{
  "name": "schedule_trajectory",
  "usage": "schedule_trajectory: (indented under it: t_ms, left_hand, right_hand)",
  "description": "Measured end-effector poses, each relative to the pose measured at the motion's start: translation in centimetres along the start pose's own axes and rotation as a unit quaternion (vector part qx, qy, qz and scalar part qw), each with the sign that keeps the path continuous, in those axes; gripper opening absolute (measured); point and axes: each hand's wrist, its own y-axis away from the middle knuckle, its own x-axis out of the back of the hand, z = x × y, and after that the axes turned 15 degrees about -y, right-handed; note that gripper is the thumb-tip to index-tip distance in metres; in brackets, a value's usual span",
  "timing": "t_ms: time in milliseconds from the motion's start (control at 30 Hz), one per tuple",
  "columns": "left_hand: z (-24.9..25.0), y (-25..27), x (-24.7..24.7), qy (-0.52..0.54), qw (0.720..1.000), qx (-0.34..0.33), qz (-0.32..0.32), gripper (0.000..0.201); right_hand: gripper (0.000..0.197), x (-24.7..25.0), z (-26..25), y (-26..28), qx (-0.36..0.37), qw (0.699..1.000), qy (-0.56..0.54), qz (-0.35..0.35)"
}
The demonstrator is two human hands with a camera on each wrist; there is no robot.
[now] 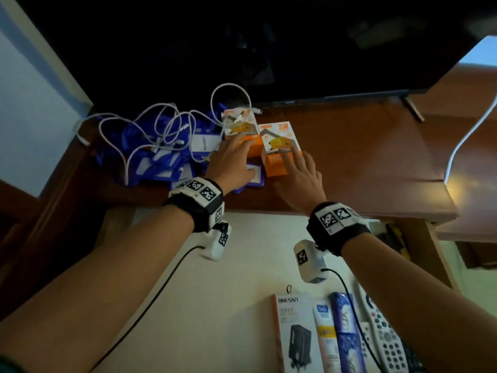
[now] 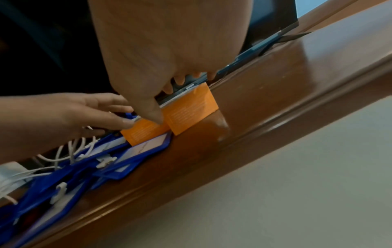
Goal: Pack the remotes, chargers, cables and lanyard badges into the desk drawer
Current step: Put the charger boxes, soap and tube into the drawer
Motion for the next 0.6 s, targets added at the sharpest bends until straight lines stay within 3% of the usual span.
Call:
schedule_trajectory:
  t_ms: [133, 300, 433, 600]
  left_hand:
    - [-0.1, -2.6, -0.8, -0.047, 0.997, 0.017, -0.053, 0.079]
    - [1.8, -3.0, -2.5, -0.012, 0.996, 0.053, -0.067, 0.075]
    - [3.4, -3.9, -2.8, 0.015, 0.997, 0.056, -0.048, 0.069]
    - [5.8, -5.5, -3.0, 0.048, 0.995, 0.068, -0.046, 0.069]
  right_hand:
    - [0.078, -0.6, 1.1, 1.1, -0.017, 0.999, 0.03, -0.022]
    - [0.059, -0.2, 2.8, 4.1, -0.025, 0.992, 0.055, 0.111]
    - [0.058, 0.3, 4.6, 5.7, -0.104, 0.97, 0.059, 0.213]
    - [0.068, 1.3, 5.2, 3.8, -0.159, 0.967, 0.026, 0.198]
